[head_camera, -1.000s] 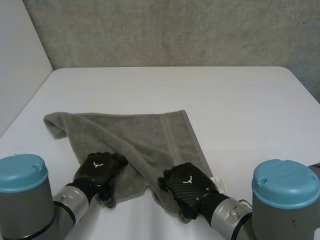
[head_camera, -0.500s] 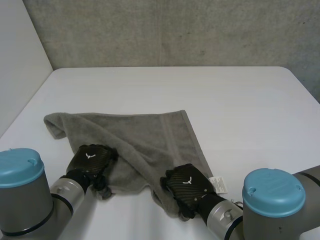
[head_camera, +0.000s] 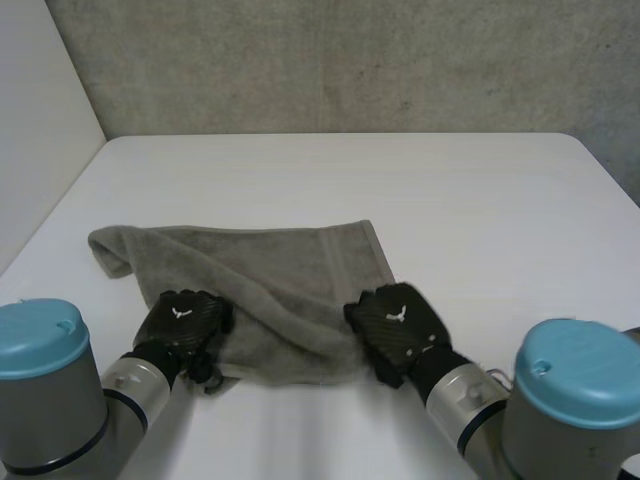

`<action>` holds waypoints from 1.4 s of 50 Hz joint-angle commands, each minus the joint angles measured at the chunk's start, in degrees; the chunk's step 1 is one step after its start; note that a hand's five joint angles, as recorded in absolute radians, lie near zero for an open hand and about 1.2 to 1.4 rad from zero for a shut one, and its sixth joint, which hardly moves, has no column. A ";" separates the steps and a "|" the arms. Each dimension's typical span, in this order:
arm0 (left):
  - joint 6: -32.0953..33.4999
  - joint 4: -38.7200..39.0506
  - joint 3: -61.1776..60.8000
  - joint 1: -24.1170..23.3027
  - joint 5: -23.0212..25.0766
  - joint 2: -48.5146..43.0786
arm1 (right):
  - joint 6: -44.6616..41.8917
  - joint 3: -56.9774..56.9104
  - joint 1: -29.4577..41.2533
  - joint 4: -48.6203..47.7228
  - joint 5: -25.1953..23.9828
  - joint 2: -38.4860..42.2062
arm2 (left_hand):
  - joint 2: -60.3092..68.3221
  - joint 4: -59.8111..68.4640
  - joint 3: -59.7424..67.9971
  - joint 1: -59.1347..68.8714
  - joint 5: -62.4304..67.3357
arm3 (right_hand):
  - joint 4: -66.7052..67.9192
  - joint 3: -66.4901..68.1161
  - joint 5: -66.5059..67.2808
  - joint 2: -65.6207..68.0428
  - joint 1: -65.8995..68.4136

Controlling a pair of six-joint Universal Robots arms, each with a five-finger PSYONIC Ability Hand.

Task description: Fold the towel.

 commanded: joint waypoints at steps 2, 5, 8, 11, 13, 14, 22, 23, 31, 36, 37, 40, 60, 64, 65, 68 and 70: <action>0.14 1.56 -0.08 -0.47 -0.11 -0.80 | 3.66 0.79 -2.04 -0.16 0.03 -4.74 | -5.70 -5.64 -5.67 -5.70 -15.85 | 3.77 4.21 4.03 6.06 5.46; 0.23 2.44 0.00 -0.47 -0.29 -0.88 | 4.19 0.79 -2.57 -0.16 0.03 -5.36 | -5.70 -5.64 -5.67 -5.70 -15.85 | 3.77 4.21 4.03 6.06 5.46; 0.23 2.79 0.00 -0.47 -0.37 -0.88 | 4.28 0.79 -3.88 -0.16 0.03 -5.79 | -5.70 -5.64 -5.67 -5.70 -15.85 | 3.77 4.21 4.03 6.06 5.46; 0.23 2.53 -0.08 -0.38 -0.64 -0.80 | 4.37 0.79 -5.37 -0.25 0.20 -6.06 | -5.70 -5.64 -5.67 -5.70 -15.85 | 3.77 4.21 4.03 6.06 5.46; 0.23 2.53 -0.26 -0.38 -0.81 -0.53 | 4.55 0.79 -6.16 -0.25 0.29 -6.15 | -5.70 -5.64 -5.67 -5.70 -15.85 | 3.77 4.21 4.03 6.06 5.46; 0.23 2.44 -0.52 -0.38 -0.99 -0.10 | 4.98 0.88 -7.04 -0.60 0.47 -6.50 | -5.87 -5.81 -5.84 -5.87 -16.01 | 3.77 4.21 4.03 6.06 5.46; 0.23 2.44 -0.96 -1.70 -1.08 1.23 | 10.52 2.11 -9.77 -2.53 0.73 -10.54 | -8.73 -8.67 -8.70 -8.73 -18.88 | 3.77 4.21 4.03 6.06 5.46; 0.23 2.53 -0.88 -1.79 -1.08 1.14 | 10.52 2.11 -9.78 -2.53 0.73 -10.54 | -8.73 -8.67 -8.70 -8.73 -18.88 | 3.77 4.21 4.03 6.06 5.46; 0.23 2.71 0.18 -2.23 -1.16 -0.70 | 12.63 2.02 -10.22 -2.27 0.91 -13.88 | -6.38 -6.33 -6.36 -6.38 -16.53 | 3.77 4.21 4.03 6.06 5.46; 1.11 2.71 1.41 -2.32 -1.96 -2.29 | 12.72 2.02 -10.22 -2.01 0.56 -14.06 | 15.32 15.38 15.35 15.32 5.18 | 3.77 4.21 4.03 6.06 5.46; 1.72 2.71 1.58 -2.32 -2.22 -2.29 | 12.72 2.02 -10.22 -2.01 0.56 -14.06 | 27.98 28.04 28.01 27.98 17.83 | 3.77 4.21 4.03 6.06 5.46; 3.74 2.53 2.02 -1.88 -2.31 -2.12 | 12.72 1.50 -10.22 -1.83 0.20 -13.97 | 33.81 33.87 33.83 33.81 23.66 | 3.77 4.21 4.03 6.06 5.46; 11.04 -5.55 24.96 2.34 -1.78 26.19 | -0.44 -46.98 -19.69 44.62 -15.34 -15.84 | 33.81 33.87 33.83 33.81 23.66 | 3.77 4.21 4.03 6.06 5.46; 11.31 -11.68 30.49 2.52 -1.69 25.49 | -8.08 -55.26 -21.12 54.31 -16.67 -9.86 | 33.81 33.87 33.83 33.81 23.66 | 3.77 4.21 4.03 6.06 5.46; 11.31 -13.53 30.85 2.52 -1.43 23.74 | -8.11 -55.28 -21.11 54.33 -16.67 -9.84 | 33.81 33.87 33.83 33.81 23.66 | 3.77 4.21 4.03 6.06 5.46; 11.39 -15.05 30.77 2.52 -1.34 20.91 | -12.13 -56.77 -21.03 57.40 -16.50 -7.04 | 33.81 33.87 33.83 33.81 23.66 | 3.77 4.21 4.03 6.06 5.46; 11.39 -17.58 30.07 2.52 -1.34 15.23 | -13.82 -56.60 -20.76 58.11 -16.41 -5.27 | 33.81 33.87 33.83 33.81 23.66 | 3.77 4.21 4.03 6.06 5.46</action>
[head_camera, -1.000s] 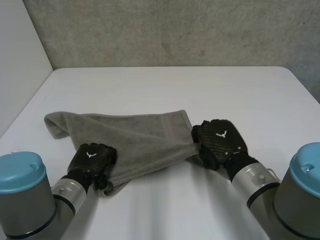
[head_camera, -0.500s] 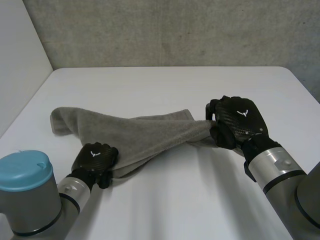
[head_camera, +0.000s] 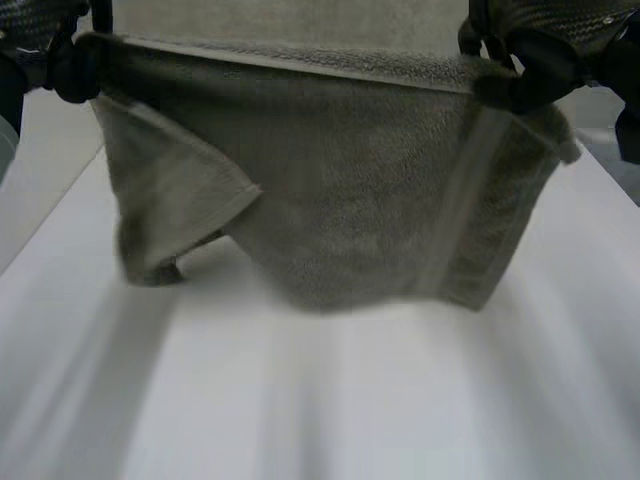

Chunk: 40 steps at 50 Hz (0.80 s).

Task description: Fold the towel.

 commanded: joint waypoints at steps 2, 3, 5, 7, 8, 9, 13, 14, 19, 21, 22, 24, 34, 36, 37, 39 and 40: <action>0.16 -7.34 -0.32 -0.01 0.27 -12.83 | -9.73 -2.21 1.36 6.31 0.52 9.53 | -6.32 -6.28 -7.93 0.10 -13.30 | 3.77 3.90 4.02 4.47 5.44; 0.24 -7.52 -1.19 0.08 0.36 -15.56 | -9.75 -2.21 1.37 6.31 0.52 9.54 | -6.32 -6.28 -7.93 0.10 -13.30 | 3.77 3.90 4.02 4.47 5.44; 0.25 -7.53 -1.81 0.34 0.36 -18.28 | -10.54 -1.86 2.16 6.31 1.23 10.86 | -6.32 -6.28 -7.93 0.10 -13.30 | 3.77 3.90 4.02 4.47 5.44; 0.33 -7.44 -2.34 0.95 0.36 -20.92 | -10.89 -0.98 3.47 5.96 2.45 13.49 | -6.32 -6.28 -7.93 0.10 -13.30 | 3.77 3.90 4.02 4.47 5.44; 0.51 -7.18 -2.69 1.91 0.54 -23.56 | -10.89 -0.98 3.48 5.96 2.46 13.50 | -6.32 -6.28 -7.93 0.10 -13.30 | 3.77 3.90 4.02 4.47 5.44; 0.51 -7.17 -2.70 1.92 0.54 -23.58 | -10.80 -0.45 4.09 5.70 3.50 14.72 | -6.32 -6.28 -7.93 0.10 -13.30 | 3.77 3.90 4.02 4.47 5.44; 0.77 -6.30 -3.66 4.12 0.71 -29.81 | -10.71 1.31 4.97 3.50 4.83 16.84 | -6.32 -6.28 -7.93 0.10 -13.30 | 3.77 3.90 4.02 4.47 5.44; 0.77 -6.30 -3.66 4.12 0.71 -29.82 | -10.63 2.96 5.06 1.58 5.26 17.54 | -6.32 -6.28 -7.93 0.10 -13.30 | 3.77 3.90 4.02 4.47 5.44; 0.69 -2.70 -7.17 4.38 0.71 -33.42 | -10.63 9.04 5.06 -4.50 5.88 17.81 | -6.32 -6.28 -7.93 0.10 -13.30 | 3.77 3.90 4.02 4.47 5.44; 0.69 -1.56 -8.57 4.38 0.71 -33.34 | -10.63 10.54 5.06 -5.99 5.97 17.81 | -6.32 -6.28 -7.93 0.10 -13.30 | 3.77 3.90 4.02 4.47 5.44; 0.69 -0.33 -9.98 4.38 0.63 -33.08 | -10.71 11.41 5.06 -7.04 6.15 17.81 | -6.32 -6.28 -7.93 0.10 -13.30 | 3.77 3.90 4.02 4.47 5.44; 0.69 0.64 -11.21 4.30 0.62 -32.81 | -10.71 11.94 5.06 -7.58 6.15 17.81 | -10.13 -10.09 -11.74 -3.71 -17.11 | 3.77 3.90 4.02 4.47 5.44; -0.37 2.05 -16.31 1.84 0.10 -27.99 | -10.71 12.12 4.88 -8.01 6.06 19.39 | -60.29 -60.25 -61.90 -53.87 -67.27 | 3.77 3.90 4.02 4.47 5.44; -0.55 2.14 -16.94 0.96 0.10 -27.01 | -10.71 12.03 4.71 -8.10 6.15 19.39 | -60.29 -60.25 -61.91 -53.87 -67.28 | 3.77 3.90 4.02 4.47 5.44; -0.63 2.05 -17.37 0.17 0.01 -26.40 | -10.63 11.77 4.45 -8.10 6.23 19.39 | -60.29 -60.25 -61.91 -53.87 -67.28 | 3.77 3.90 4.02 4.47 5.44; -0.63 2.05 -17.99 -0.27 -0.17 -25.69 | -10.45 11.68 4.27 -8.36 6.67 19.39 | -60.29 -60.25 -61.91 -53.87 -67.28 | 3.77 3.90 4.02 4.47 5.44; -0.63 1.97 -18.69 -0.54 -0.25 -24.74 | -10.45 11.68 4.27 -8.37 6.68 19.39 | -60.29 -60.25 -61.91 -53.87 -67.28 | 3.77 3.90 4.02 4.47 5.44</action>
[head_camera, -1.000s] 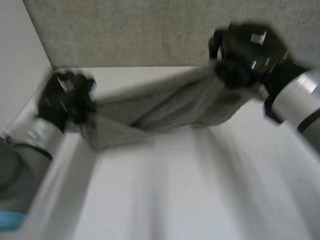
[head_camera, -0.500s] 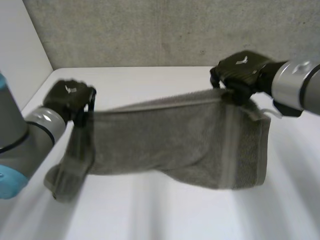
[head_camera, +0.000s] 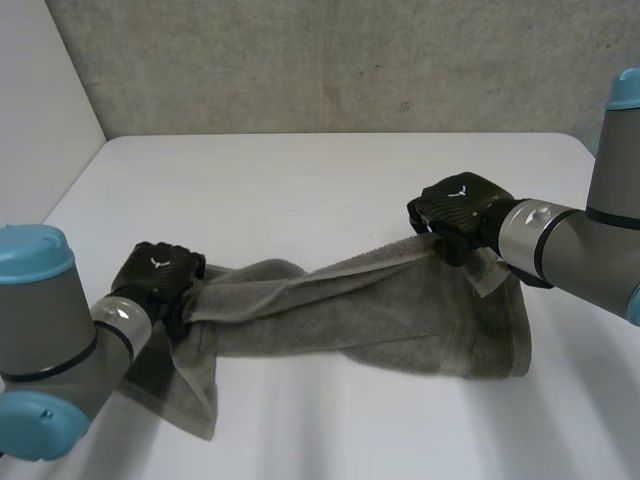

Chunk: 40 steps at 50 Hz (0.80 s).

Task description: Fold the towel.

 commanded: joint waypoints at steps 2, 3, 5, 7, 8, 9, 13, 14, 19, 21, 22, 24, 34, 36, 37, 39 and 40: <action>-0.41 -0.27 -3.22 -2.43 -0.37 4.35 | 0.54 -0.59 -0.75 -1.69 2.78 -0.05 | -5.51 -6.03 -5.01 -5.62 -14.51 | 3.77 3.89 2.85 4.14 5.44; -0.41 -0.35 -3.84 -2.43 -0.37 5.05 | 0.54 -0.59 -0.75 -1.70 2.80 -0.05 | -5.34 -5.86 -4.84 -5.45 -14.35 | 3.77 3.89 2.85 4.14 5.44; -0.50 -0.44 -4.45 -2.43 -0.46 5.49 | 1.07 -0.24 -0.66 -3.45 5.16 -0.31 | -5.34 -5.86 -4.84 -5.45 -14.34 | 3.77 3.89 2.85 4.14 5.44; -0.59 -0.44 -4.99 -2.61 -0.46 5.85 | 1.07 -0.15 -0.66 -3.89 5.95 -0.40 | -5.34 -5.86 -4.84 -5.45 -14.34 | 3.77 3.89 2.85 4.14 5.44; -1.11 -0.44 -5.42 -2.95 -0.46 6.02 | 1.07 -0.15 -0.66 -3.90 5.96 -0.40 | -5.17 -5.69 -4.67 -5.28 -14.18 | 3.77 3.89 2.85 4.14 5.44; -1.12 -0.44 -5.43 -2.96 -0.46 6.02 | 1.07 -0.15 -0.66 -3.90 6.14 -0.48 | -5.17 -5.69 -4.67 -5.28 -14.18 | 3.77 3.89 2.85 4.14 5.44; -6.02 -0.27 -6.13 -3.75 -0.37 6.02 | 1.16 0.12 -0.66 -3.98 6.14 -0.40 | -4.67 -5.19 -4.17 -4.78 -13.67 | 3.77 3.89 2.85 4.14 5.44; -8.30 -0.27 -6.13 -3.66 -0.37 5.85 | 1.16 0.12 -0.66 -3.98 6.14 -0.40 | -4.33 -4.85 -3.83 -4.44 -13.34 | 3.77 3.89 2.85 4.14 5.44; -12.97 -0.18 -6.13 -3.75 -0.28 4.88 | 1.16 0.56 -0.22 -3.98 6.14 -0.31 | -3.83 -4.35 -3.33 -3.94 -12.83 | 3.77 3.89 2.85 4.14 5.44; -13.24 -0.09 -6.13 -3.75 -0.28 4.36 | 1.16 0.91 -0.13 -4.07 6.22 -0.40 | -3.66 -4.18 -3.16 -3.77 -12.66 | 3.77 3.89 2.85 4.14 5.44; -13.25 0.08 -6.04 -3.66 -0.46 3.66 | 1.16 0.91 -0.13 -4.07 6.22 -0.40 | -3.49 -4.01 -2.99 -3.60 -12.50 | 3.77 3.89 2.85 4.14 5.44; -13.33 0.52 -5.78 -3.57 -0.98 2.87 | 1.16 0.91 -0.13 -4.07 6.31 -0.49 | -2.99 -3.51 -2.49 -3.10 -11.99 | 3.77 3.89 2.85 4.14 5.44; -13.07 8.08 -4.90 -1.64 -5.12 0.14 | 2.91 0.73 -0.49 -4.86 6.31 -3.64 | 42.77 42.25 43.27 42.66 33.76 | 3.77 3.89 2.85 4.14 5.44; -12.63 8.61 -4.37 -0.24 -5.03 0.92 | 4.06 0.82 -0.57 -5.30 6.22 -4.97 | 48.47 47.95 48.97 48.36 39.46 | 3.77 3.89 2.85 4.14 5.44; -12.63 8.61 -4.37 -0.23 -5.03 0.93 | 5.19 0.73 -0.75 -5.74 5.96 -6.53 | 48.47 47.95 48.97 48.36 39.46 | 3.77 3.89 2.85 4.14 5.44; -12.02 8.52 -3.67 0.12 -4.94 1.45 | 6.16 0.56 -0.75 -5.92 5.79 -8.20 | 48.47 47.95 48.97 48.36 39.46 | 3.77 3.89 2.85 4.14 5.44; -11.15 8.00 -2.97 0.29 -4.85 2.85 | 6.43 0.30 -0.75 -5.92 5.52 -9.96 | 48.47 47.95 48.97 48.36 39.46 | 3.77 3.89 2.85 4.14 5.44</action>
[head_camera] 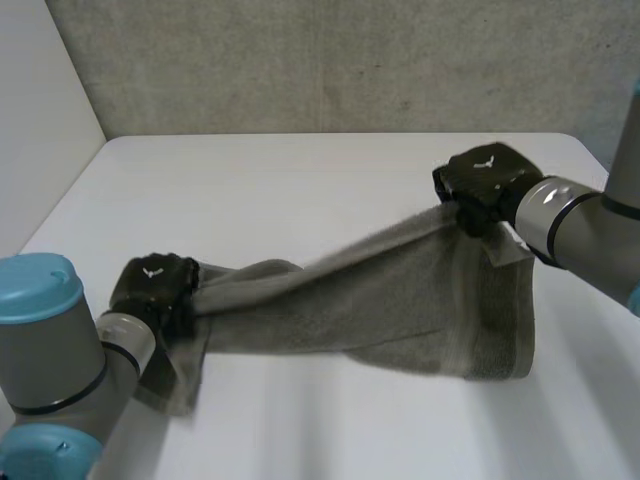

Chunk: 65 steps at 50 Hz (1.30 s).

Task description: Fold the towel.

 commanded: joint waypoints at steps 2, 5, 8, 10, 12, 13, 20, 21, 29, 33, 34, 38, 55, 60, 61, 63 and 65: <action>3.39 -0.24 2.35 1.79 0.03 5.06 | 3.64 -0.95 -0.20 -0.87 -0.87 -8.18 | -5.23 -5.97 -6.78 -0.36 -13.56 | 3.77 3.89 2.85 4.13 5.44; 7.43 -2.87 4.29 2.05 0.56 11.74 | 2.68 -2.18 0.06 0.70 -1.49 -10.91 | -5.23 -5.97 -6.78 -0.36 -13.56 | 3.77 3.89 2.85 4.13 5.44; 11.91 -6.65 8.77 2.14 2.49 17.46 | -1.78 -6.12 -0.28 8.31 -3.06 -12.58 | -5.23 -5.97 -6.78 -0.36 -13.56 | 3.77 3.89 2.85 4.13 5.44; 13.93 -10.17 11.50 2.05 4.16 19.21 | -5.81 -9.10 -0.37 14.36 -4.03 -11.89 | -5.23 -5.97 -6.78 -0.36 -13.56 | 3.77 3.89 2.85 4.13 5.44; 17.70 -21.18 18.05 2.31 8.36 20.71 | -10.07 -11.94 -0.81 19.87 -4.65 -10.83 | -5.23 -5.97 -6.78 -0.36 -13.56 | 3.77 3.89 2.85 4.13 5.44; 17.71 -21.24 18.09 2.31 8.38 20.71 | -14.25 -14.21 -0.81 24.57 -4.48 -8.74 | -5.23 -5.97 -6.78 -0.36 -13.56 | 3.77 3.89 2.85 4.13 5.44; 19.47 -40.91 30.64 3.80 12.95 8.17 | -20.00 -19.50 -0.29 28.93 -4.39 -1.25 | -5.23 -5.97 -6.78 -0.36 -13.56 | 3.77 3.89 2.85 4.13 5.44; 19.47 -40.93 30.66 3.81 12.95 8.14 | -19.65 -20.11 0.23 27.62 -4.22 0.66 | -5.23 -5.97 -6.78 -0.36 -13.56 | 3.77 3.89 2.85 4.13 5.44; 19.65 -42.25 41.99 7.76 12.51 -6.98 | -20.96 -25.99 2.88 22.96 0.78 12.61 | -5.23 -5.97 -6.78 -0.36 -13.56 | 3.77 3.89 2.85 4.13 5.44; 20.00 -39.80 51.36 7.76 12.77 -12.76 | -21.67 -33.13 3.14 18.64 3.17 17.47 | -5.23 -5.97 -6.78 -0.36 -13.56 | 3.77 3.89 2.85 4.13 5.44; 20.00 -39.79 51.40 7.76 12.77 -12.78 | -21.59 -37.82 3.49 14.81 4.12 19.38 | -5.23 -5.97 -6.78 -0.36 -13.56 | 3.77 3.89 2.85 4.13 5.44; 19.91 -26.75 62.27 7.59 12.60 -13.31 | -20.54 -49.88 5.42 -2.56 4.92 21.77 | -5.23 -5.97 -6.78 -0.36 -13.56 | 3.77 3.89 2.85 4.13 5.44; 15.51 7.41 56.87 7.06 12.60 -3.90 | -4.18 -33.30 4.81 -27.59 -0.26 4.72 | -5.23 -5.97 -6.78 -0.36 -13.56 | 3.77 3.89 2.85 4.13 5.44; 15.60 7.76 47.56 7.94 12.95 -3.73 | -5.24 -29.61 4.81 -24.07 -1.31 4.99 | -5.23 -5.97 -6.78 -0.36 -13.56 | 3.77 3.89 2.85 4.13 5.44; 15.60 7.76 47.53 7.94 12.95 -3.73 | -5.67 -28.48 4.81 -22.94 -1.49 5.42 | -5.23 -5.97 -6.78 -0.36 -13.56 | 3.77 3.89 2.85 4.13 5.44; 15.60 7.85 44.37 8.20 13.04 -3.81 | -6.20 -27.24 5.25 -21.88 -1.75 5.95 | -5.23 -5.97 -6.78 -0.36 -13.56 | 3.77 3.89 2.85 4.13 5.44; 15.69 7.94 36.50 9.16 13.56 -3.99 | -7.60 -22.43 5.43 -19.51 -2.98 7.09 | -5.23 -5.97 -6.78 -0.36 -13.56 | 3.77 3.89 2.85 4.13 5.44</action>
